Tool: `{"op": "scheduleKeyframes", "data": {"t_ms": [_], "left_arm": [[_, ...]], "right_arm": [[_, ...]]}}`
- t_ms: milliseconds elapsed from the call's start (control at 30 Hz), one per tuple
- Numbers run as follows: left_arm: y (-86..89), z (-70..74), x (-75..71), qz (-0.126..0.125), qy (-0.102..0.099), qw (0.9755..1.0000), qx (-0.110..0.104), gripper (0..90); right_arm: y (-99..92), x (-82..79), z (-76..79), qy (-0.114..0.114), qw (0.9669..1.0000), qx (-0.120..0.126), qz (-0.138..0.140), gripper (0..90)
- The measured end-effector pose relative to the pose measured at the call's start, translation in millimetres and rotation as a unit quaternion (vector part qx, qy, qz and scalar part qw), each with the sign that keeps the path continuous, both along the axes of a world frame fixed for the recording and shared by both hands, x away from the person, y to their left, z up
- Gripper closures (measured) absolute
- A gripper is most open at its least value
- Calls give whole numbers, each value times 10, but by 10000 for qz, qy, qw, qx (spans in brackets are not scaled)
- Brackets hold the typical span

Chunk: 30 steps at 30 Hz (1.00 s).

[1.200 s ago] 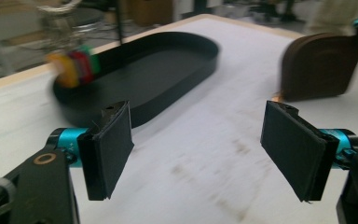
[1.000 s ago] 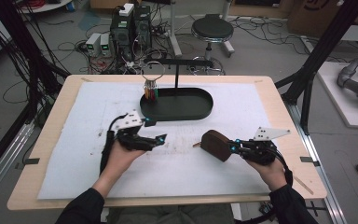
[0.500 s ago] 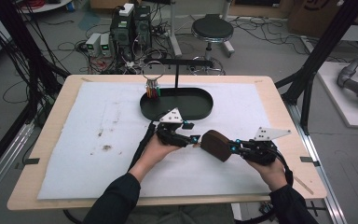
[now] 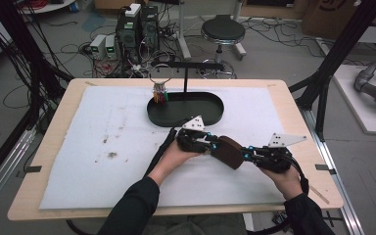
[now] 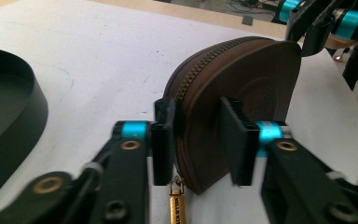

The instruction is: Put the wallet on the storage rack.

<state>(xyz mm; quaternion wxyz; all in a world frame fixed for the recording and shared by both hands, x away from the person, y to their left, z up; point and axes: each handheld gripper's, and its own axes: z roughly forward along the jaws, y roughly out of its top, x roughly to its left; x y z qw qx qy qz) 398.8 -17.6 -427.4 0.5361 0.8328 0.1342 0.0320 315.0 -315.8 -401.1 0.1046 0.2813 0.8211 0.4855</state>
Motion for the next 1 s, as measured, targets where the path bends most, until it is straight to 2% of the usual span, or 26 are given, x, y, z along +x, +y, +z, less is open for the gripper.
{"op": "scheduleKeyframes", "data": {"t_ms": [33,67,133,167,200,233,267,333,367,433,467,500,533,600,667,833,933,967,1000], "left_arm": [[7,7,-2,2,-49,10000,23,706],[10,13,-3,-1,-100,9999,66,753],[12,18,-11,-33,-162,9998,123,789],[12,18,-11,-33,-162,9998,123,793],[11,20,-17,-33,-173,9998,134,798],[11,23,-30,-56,-268,9995,167,800],[11,23,-30,-56,-268,9995,167,801],[20,18,-44,-77,-351,9992,172,803],[28,17,-60,-81,-381,9991,162,805],[34,18,-68,-82,-387,9991,174,805],[42,20,-89,-75,-399,9990,173,806],[45,20,-100,-80,-385,9991,156,807],[45,20,-100,-80,-385,9991,156,808],[54,20,-111,-94,-381,9991,167,809],[62,20,-120,-103,-373,9991,159,810],[89,22,-156,-105,-367,9991,157,809],[152,37,-169,-4,-364,9993,38,801],[152,37,-169,-4,-364,9993,38,764],[171,51,-172,65,-331,9994,-10,764]], "right_arm": [[0,0,0,0,10000,0,0,820],[-5,2,-2,12,10000,6,-22,809],[-27,14,-2,6,10000,42,-57,728],[-27,14,-2,6,10000,42,-57,728],[-42,17,-2,25,9999,102,-128,636],[-48,17,-2,49,9996,136,-222,584],[-48,17,-2,49,9996,136,-222,584],[-66,36,-8,95,9992,206,-341,519],[-85,60,-30,202,9984,286,-444,423],[-90,75,-46,287,9980,318,-466,396],[-99,126,-97,513,9970,357,-460,372],[-97,148,-123,594,9967,326,-437,357],[-97,148,-123,594,9967,326,-437,357],[-68,182,-164,789,9957,260,-399,350],[-31,195,-188,840,9958,166,-335,383],[51,194,-209,818,9966,1,-40,630],[51,192,-204,813,9967,8,46,660],[53,189,-201,832,9965,36,41,664],[53,189,-201,832,9965,36,41,664]]}}
